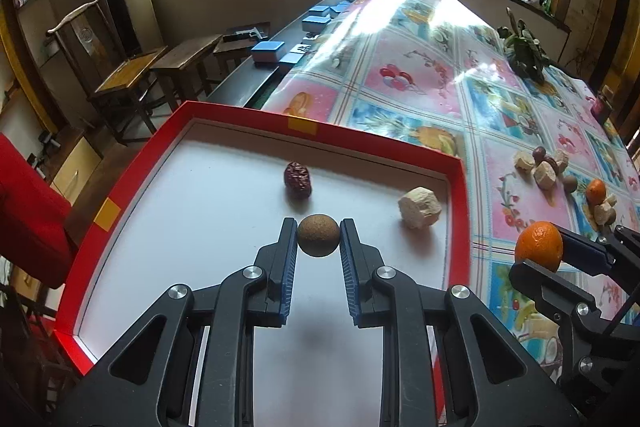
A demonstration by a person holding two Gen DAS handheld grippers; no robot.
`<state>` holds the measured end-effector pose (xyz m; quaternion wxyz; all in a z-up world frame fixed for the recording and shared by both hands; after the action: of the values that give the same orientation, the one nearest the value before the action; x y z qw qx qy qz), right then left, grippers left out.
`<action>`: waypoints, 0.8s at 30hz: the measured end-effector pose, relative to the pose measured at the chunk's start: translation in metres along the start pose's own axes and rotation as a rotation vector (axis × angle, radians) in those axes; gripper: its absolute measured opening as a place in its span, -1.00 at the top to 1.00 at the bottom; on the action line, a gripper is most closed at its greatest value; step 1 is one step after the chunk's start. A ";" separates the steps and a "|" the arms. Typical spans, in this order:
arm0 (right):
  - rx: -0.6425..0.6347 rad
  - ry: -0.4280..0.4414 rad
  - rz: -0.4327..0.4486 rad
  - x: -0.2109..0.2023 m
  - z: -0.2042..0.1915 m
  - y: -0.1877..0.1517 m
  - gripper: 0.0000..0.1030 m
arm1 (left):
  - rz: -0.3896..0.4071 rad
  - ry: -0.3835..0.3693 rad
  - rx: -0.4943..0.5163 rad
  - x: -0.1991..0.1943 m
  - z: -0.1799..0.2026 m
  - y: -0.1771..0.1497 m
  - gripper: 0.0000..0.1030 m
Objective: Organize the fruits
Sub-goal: 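Carry the brown fruit and the orange over the red tray with both grippers, then lower and open both grippers to release the brown fruit and orange into the tray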
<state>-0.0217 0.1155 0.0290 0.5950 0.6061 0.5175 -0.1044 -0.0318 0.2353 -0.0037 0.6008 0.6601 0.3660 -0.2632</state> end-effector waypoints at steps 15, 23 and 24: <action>-0.073 0.072 -0.071 0.049 -0.045 0.013 0.38 | -0.057 -0.006 -0.058 0.021 -0.031 -0.011 0.60; -0.097 0.075 -0.118 0.072 -0.050 0.011 0.37 | -0.080 -0.018 -0.062 0.029 -0.032 -0.012 0.60; -0.100 0.073 -0.123 0.073 -0.050 0.010 0.37 | -0.083 -0.018 -0.064 0.030 -0.033 -0.013 0.60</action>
<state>-0.0064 0.1964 -0.0058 0.5976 0.5460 0.5798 -0.0926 -0.0274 0.2726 -0.0301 0.6135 0.6225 0.3957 -0.2821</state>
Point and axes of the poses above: each gripper's, at about its wrist camera, not at the fingertips, and x roughly the way its jaws point, z to its right, y to its top, the point moved 7 cm from there along x, roughly the way its jaws point, and after that the axes turned 11 degrees about x, right-handed, at the moved point
